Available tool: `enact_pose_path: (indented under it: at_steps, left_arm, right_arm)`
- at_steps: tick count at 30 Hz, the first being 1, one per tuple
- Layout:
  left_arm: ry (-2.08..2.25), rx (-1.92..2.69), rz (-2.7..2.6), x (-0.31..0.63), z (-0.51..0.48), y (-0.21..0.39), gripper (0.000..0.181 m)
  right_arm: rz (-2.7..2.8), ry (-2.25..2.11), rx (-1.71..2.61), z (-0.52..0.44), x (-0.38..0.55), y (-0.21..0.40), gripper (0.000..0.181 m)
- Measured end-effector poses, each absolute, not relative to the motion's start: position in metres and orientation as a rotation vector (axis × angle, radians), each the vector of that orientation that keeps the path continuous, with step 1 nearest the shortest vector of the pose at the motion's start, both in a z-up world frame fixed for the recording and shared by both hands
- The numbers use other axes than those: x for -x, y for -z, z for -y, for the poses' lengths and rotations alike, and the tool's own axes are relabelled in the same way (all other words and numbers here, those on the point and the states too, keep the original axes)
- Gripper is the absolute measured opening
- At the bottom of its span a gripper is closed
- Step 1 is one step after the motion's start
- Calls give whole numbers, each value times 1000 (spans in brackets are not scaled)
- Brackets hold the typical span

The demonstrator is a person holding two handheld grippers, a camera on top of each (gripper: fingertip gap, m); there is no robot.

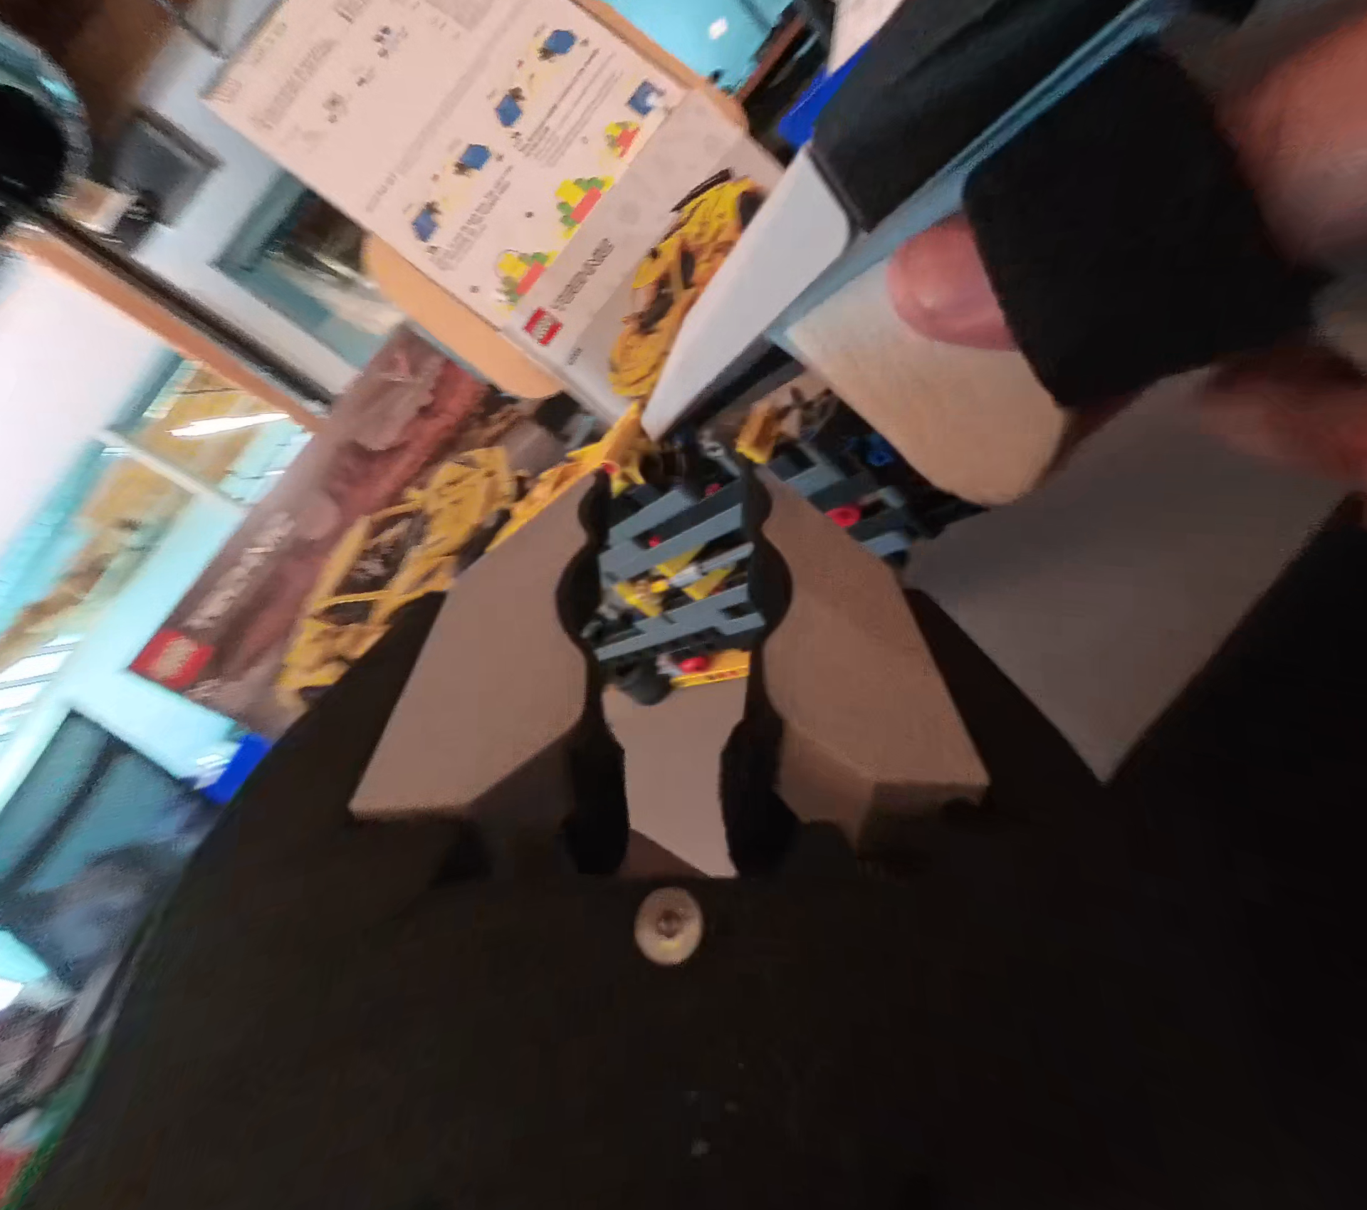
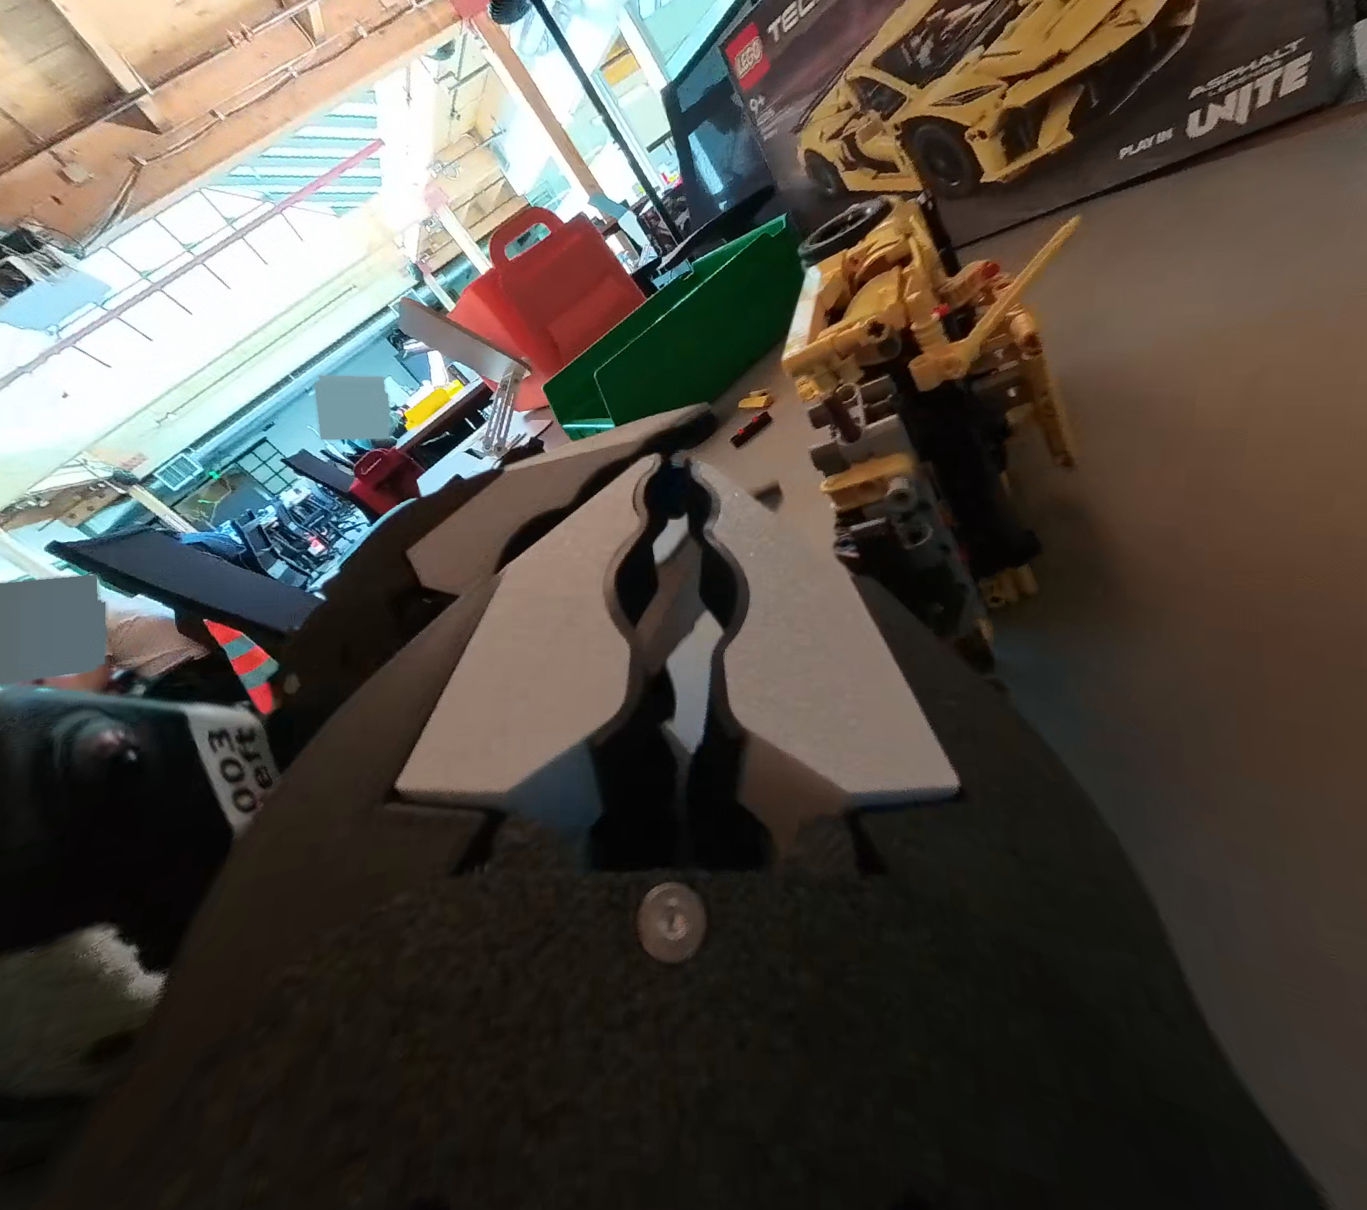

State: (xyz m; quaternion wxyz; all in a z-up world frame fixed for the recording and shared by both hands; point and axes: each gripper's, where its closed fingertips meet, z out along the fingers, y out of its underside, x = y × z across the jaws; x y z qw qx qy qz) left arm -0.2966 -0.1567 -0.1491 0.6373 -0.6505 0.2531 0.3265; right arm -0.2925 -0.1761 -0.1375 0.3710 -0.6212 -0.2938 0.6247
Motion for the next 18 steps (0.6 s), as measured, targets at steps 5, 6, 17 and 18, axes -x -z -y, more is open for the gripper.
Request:
enact_pose_path:
  at_steps: [5,6,17,18]
  left_arm:
    - [-971,1416,-596,300,156,143,12]
    - [-1009,1403,-601,301,157,142,13]
    - [-1212,1314,-683,296,153,142,6]
    - [-1224,1304,-683,296,153,141,7]
  right_arm:
    - [668,-1667,1629,177,294,136,3]
    - [644,-1689,1641,177,294,136,4]
    - [499,-1846,1687,171,291,136,3]
    - [487,-1872,1688,172,291,135,3]
